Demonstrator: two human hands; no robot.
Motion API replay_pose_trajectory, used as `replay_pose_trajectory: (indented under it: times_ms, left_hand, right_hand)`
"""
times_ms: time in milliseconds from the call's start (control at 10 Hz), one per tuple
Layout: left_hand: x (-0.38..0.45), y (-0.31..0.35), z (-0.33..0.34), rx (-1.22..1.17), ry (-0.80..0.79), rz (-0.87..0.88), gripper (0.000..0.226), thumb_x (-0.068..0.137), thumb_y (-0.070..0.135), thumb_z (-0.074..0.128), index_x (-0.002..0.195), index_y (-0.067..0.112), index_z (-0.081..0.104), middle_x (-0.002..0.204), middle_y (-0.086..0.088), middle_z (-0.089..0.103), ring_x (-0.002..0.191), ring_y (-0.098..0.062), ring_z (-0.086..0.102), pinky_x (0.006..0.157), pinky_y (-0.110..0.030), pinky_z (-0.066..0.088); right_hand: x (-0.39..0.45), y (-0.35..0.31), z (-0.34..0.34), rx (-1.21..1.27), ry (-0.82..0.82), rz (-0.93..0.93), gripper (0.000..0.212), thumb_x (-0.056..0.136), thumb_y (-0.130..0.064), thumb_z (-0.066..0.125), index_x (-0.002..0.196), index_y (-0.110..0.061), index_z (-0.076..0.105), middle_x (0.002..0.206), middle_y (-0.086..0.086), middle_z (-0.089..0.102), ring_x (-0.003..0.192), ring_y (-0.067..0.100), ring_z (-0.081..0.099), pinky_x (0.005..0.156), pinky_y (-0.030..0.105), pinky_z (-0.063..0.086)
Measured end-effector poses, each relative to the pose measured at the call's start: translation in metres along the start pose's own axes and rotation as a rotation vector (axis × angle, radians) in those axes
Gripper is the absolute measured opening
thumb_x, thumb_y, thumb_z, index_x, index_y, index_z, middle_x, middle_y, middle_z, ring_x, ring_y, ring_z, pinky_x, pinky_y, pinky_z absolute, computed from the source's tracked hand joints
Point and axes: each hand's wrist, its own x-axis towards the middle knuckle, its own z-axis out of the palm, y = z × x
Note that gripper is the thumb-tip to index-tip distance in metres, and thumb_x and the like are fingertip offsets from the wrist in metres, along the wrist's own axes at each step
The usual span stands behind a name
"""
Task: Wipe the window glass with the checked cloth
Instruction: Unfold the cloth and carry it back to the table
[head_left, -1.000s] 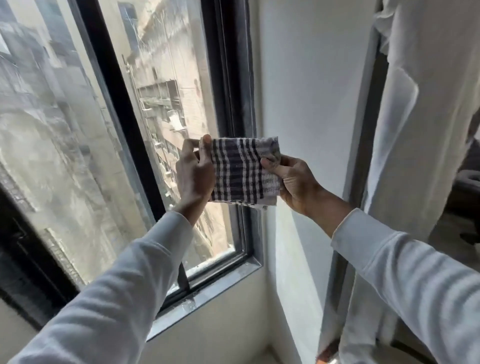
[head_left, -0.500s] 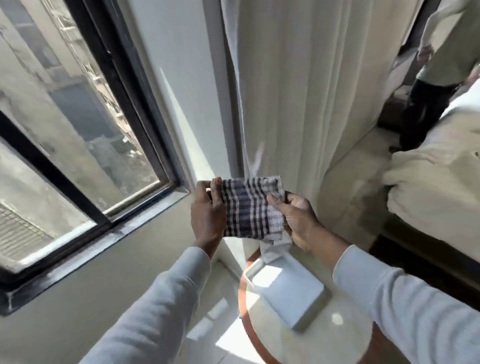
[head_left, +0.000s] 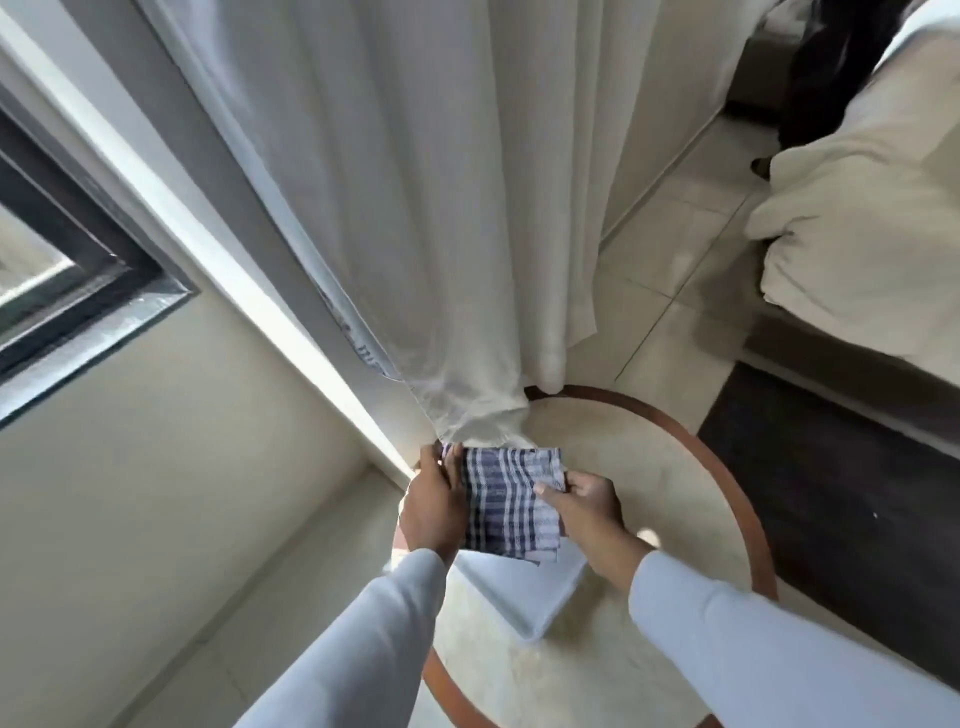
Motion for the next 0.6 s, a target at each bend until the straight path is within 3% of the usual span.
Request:
replay_pose_trajectory:
  times_ms: [100,200,300,400,500,600]
  left_hand:
    - [0.015,-0.032,0.042,0.073,0.010,0.016,0.044,0.109,0.069,0.027,0.109,0.030,0.049,0.101,-0.001,0.070,0.104,-0.040,0.071,0.082,-0.039,0.044]
    - [0.027,-0.051,0.066,0.143,0.025,0.060,0.047,0.108,0.067,0.026,0.099,0.026,0.048,0.094,0.001,0.062,0.104,-0.039,0.068,0.091,-0.044,0.051]
    - [0.038,-0.064,0.077,0.224,0.004,0.105,0.050,0.107,0.066,0.025,0.103,0.023,0.051,0.106,-0.008,0.067,0.108,-0.036,0.067,0.099,-0.051,0.055]
    - [0.040,-0.071,0.082,0.263,-0.026,0.098,0.050,0.108,0.064,0.038,0.112,0.017,0.055,0.108,-0.009,0.071,0.111,-0.036,0.070,0.094,-0.038,0.052]
    - [0.035,-0.067,0.072,0.304,0.018,0.137,0.044,0.109,0.059,0.047,0.121,0.017,0.056,0.118,-0.009,0.069,0.116,-0.034,0.068,0.090,-0.039,0.051]
    - [0.028,-0.060,0.050,0.357,0.069,0.222,0.040,0.111,0.054,0.043,0.125,0.019,0.057,0.125,-0.005,0.066,0.119,-0.033,0.062,0.094,-0.048,0.055]
  right_hand:
    - [0.033,0.036,0.016,-0.157,0.058,-0.031,0.021,0.089,-0.019,0.086,0.095,0.000,0.081,0.086,0.010,0.082,0.083,0.032,0.076,0.075,0.037,0.060]
    - [0.058,0.057,0.027,-0.270,0.086,-0.061,0.024,0.092,-0.022,0.084,0.098,0.001,0.079,0.094,0.015,0.083,0.091,0.036,0.077,0.082,0.042,0.061]
    - [0.070,0.064,0.034,-0.414,0.124,-0.136,0.024,0.094,-0.025,0.082,0.102,-0.003,0.078,0.101,0.014,0.082,0.098,0.037,0.074,0.086,0.043,0.059]
    - [0.070,0.063,0.037,-0.639,0.143,-0.231,0.033,0.098,-0.026,0.078,0.118,-0.003,0.069,0.120,0.020,0.076,0.112,0.041,0.070,0.091,0.042,0.054]
    - [0.058,0.057,0.038,-0.860,0.162,-0.417,0.035,0.104,-0.025,0.068,0.132,-0.004,0.064,0.132,0.020,0.068,0.121,0.041,0.063,0.099,0.045,0.051]
    - [0.038,0.037,0.040,-0.995,0.205,-0.670,0.039,0.101,-0.021,0.067,0.138,-0.009,0.066,0.139,0.013,0.066,0.124,0.037,0.061,0.097,0.046,0.057]
